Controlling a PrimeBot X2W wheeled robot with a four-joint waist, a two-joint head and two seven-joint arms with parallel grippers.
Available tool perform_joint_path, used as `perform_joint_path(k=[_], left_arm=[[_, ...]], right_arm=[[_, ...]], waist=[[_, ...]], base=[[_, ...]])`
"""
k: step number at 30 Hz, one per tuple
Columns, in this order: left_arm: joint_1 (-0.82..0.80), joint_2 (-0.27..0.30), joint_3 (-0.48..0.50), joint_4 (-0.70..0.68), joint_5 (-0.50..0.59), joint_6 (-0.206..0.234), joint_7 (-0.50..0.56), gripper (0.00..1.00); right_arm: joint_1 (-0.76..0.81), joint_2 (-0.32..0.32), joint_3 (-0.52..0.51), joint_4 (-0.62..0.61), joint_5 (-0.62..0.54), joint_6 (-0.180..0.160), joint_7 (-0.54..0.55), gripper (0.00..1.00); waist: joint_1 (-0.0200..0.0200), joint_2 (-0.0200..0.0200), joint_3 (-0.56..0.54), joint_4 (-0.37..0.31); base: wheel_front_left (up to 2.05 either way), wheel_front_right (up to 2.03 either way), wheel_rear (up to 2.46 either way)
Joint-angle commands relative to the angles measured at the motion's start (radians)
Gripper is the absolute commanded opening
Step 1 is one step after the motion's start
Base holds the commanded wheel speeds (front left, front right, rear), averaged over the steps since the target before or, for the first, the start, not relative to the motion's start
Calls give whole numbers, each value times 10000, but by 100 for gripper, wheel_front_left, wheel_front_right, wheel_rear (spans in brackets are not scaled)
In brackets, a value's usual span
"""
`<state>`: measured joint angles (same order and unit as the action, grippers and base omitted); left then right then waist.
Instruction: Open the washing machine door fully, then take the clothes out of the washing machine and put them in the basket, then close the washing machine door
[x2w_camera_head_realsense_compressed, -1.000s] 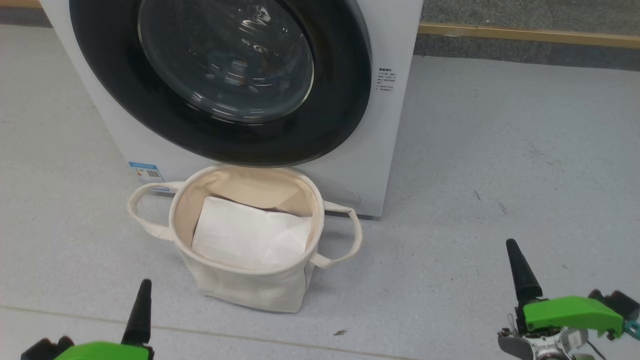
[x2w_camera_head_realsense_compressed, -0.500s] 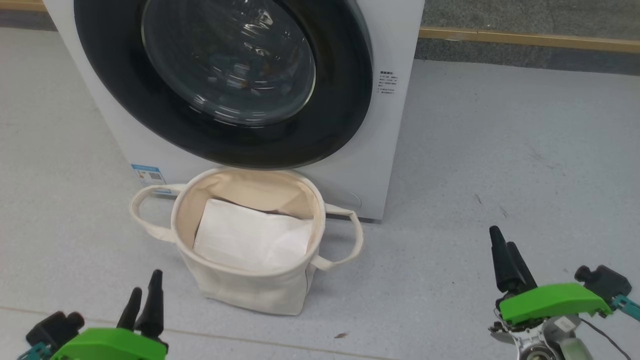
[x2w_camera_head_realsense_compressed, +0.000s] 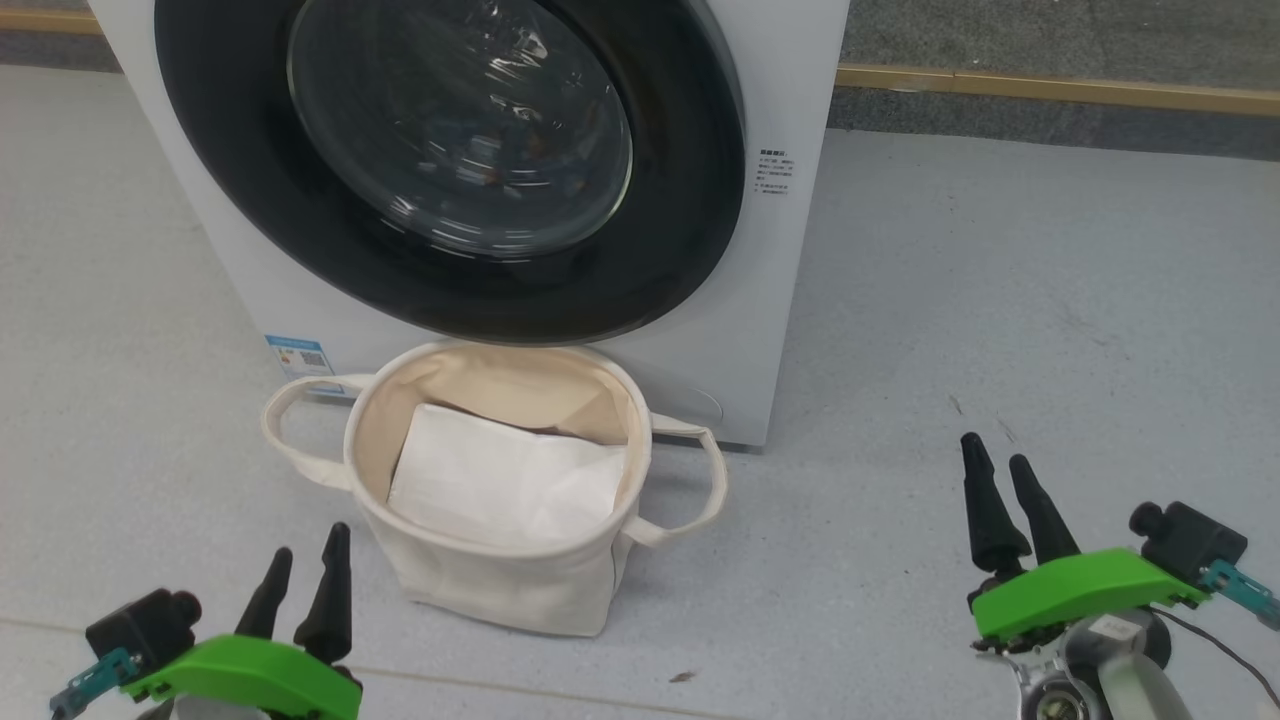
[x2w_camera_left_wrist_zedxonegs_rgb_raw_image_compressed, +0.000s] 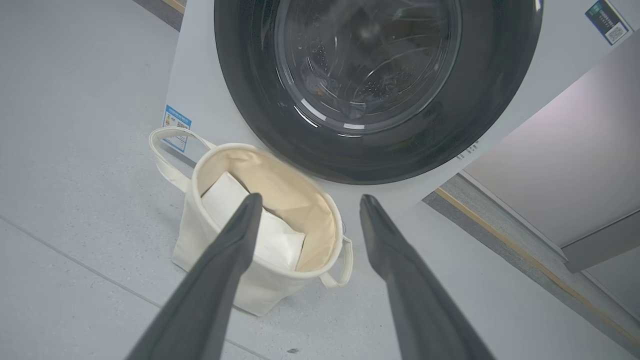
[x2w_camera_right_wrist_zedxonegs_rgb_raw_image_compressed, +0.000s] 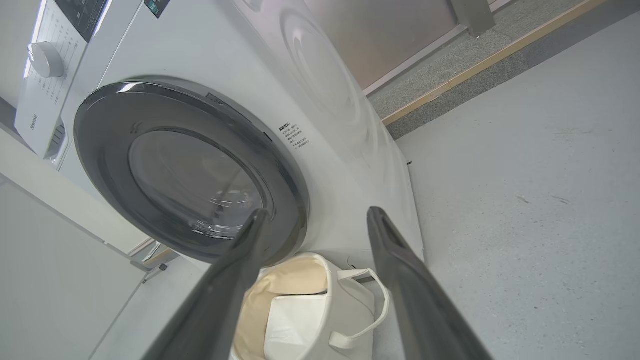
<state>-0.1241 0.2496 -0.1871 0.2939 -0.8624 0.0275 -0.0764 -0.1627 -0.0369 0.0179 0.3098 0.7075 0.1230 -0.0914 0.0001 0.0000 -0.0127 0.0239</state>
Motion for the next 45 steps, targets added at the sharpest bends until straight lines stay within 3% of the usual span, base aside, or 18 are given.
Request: perform_joint_path(k=[1, 18, 45], left_arm=[[-632, 390, 153, -331, 348, 84, -176, 100], [-1018, 992, -272, -335, 1911, 367, -760, 100], [-1474, 1731, -466, -799, 3407, 786, -1319, 100]], right_arm=[[-580, -79, 185, -428, -418, 45, -165, 100], [-762, -97, 546, -489, -2988, 56, -662, 100], [-1252, -123, 670, -680, -5715, 71, -1422, 100]], waist=[[0, 0, -11, 4], [0, 0, -111, 59], [0, 0, -102, 86]], base=[[0, 0, 0], [0, 0, 0], [0, 0, 0]])
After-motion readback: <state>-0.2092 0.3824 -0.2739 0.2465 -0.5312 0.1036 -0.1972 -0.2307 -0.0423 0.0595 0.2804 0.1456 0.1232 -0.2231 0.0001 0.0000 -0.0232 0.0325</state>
